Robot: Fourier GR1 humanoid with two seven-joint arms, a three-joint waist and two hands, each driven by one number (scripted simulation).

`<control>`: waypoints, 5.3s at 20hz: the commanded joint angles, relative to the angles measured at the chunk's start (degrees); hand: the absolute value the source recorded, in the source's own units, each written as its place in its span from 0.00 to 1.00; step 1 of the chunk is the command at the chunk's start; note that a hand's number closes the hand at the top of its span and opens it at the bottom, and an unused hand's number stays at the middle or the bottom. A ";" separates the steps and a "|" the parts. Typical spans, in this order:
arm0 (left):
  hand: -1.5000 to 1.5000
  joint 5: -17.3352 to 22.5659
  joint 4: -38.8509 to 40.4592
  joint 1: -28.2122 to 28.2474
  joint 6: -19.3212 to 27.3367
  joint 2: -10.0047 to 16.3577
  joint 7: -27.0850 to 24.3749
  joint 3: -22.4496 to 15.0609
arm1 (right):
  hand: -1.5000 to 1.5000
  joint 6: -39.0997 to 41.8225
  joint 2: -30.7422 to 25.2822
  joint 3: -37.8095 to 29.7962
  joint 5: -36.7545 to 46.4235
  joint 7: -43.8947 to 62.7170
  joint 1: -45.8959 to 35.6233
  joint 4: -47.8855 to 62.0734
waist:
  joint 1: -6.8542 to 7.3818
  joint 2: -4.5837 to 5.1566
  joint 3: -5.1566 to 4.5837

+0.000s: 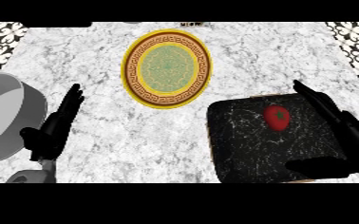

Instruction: Pick the tomato from the tray and place it in the plate

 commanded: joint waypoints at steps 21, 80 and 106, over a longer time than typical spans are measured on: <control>0.50 -4.23 -4.46 -1.53 -0.17 -3.78 5.52 2.01 | 0.00 21.23 0.99 2.23 16.15 20.55 -5.94 3.65 | 0.46 0.09 0.13; 0.50 -9.08 2.60 -2.48 -5.53 -7.45 0.00 7.54 | 1.00 4.51 34.27 21.64 71.98 56.90 -10.49 -18.32 | 0.50 0.17 0.10; 0.50 -10.80 -2.36 -0.80 -5.94 -8.80 1.69 5.78 | 1.00 -24.40 34.28 15.65 39.93 60.03 -61.28 49.36 | 3.14 0.59 0.12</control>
